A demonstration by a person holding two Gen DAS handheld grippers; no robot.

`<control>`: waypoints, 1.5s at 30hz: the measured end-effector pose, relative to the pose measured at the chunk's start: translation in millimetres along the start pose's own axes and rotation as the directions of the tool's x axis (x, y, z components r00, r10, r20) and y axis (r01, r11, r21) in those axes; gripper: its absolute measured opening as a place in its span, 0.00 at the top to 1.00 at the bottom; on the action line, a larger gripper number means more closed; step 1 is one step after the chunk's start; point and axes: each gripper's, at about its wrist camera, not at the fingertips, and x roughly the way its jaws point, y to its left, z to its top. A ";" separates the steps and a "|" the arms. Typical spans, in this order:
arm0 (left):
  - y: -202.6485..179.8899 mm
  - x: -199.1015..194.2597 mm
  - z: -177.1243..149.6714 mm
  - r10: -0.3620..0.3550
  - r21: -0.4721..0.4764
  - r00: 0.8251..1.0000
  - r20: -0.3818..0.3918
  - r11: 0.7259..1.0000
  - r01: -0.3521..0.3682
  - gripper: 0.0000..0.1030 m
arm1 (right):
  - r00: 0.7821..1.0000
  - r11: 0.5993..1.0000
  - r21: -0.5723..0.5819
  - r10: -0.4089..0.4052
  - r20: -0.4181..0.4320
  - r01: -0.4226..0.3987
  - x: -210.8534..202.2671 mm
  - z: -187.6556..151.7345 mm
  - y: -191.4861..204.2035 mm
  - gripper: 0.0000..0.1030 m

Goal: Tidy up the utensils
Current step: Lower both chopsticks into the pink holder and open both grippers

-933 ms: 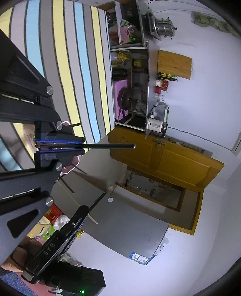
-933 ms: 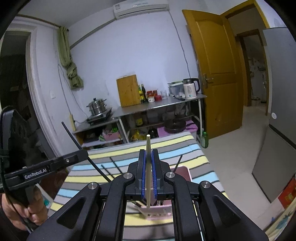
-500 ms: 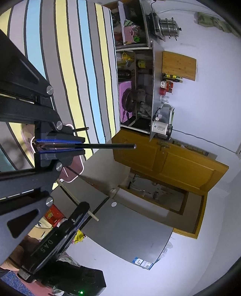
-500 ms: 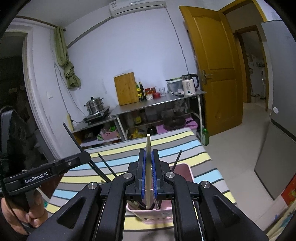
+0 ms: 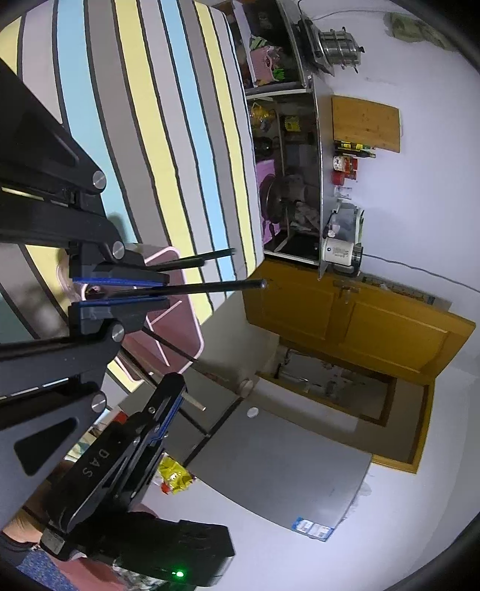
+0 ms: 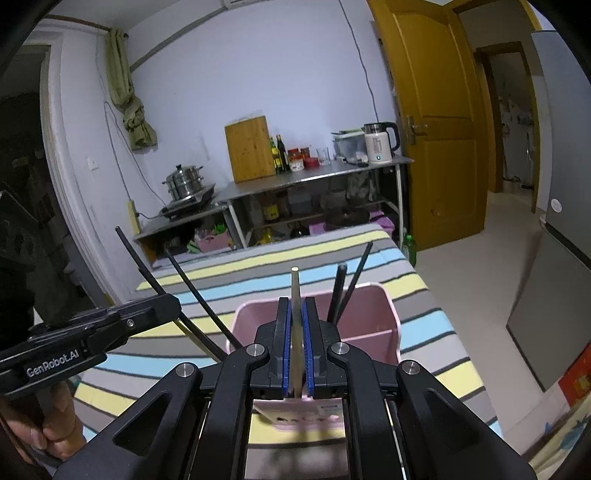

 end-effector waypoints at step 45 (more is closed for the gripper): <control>38.2 -92.2 -56.5 0.053 -0.078 0.996 0.075 0.996 -0.047 0.80 | 1.000 0.999 -0.036 0.015 -0.002 -0.015 -51.3 -30.3 26.2 0.81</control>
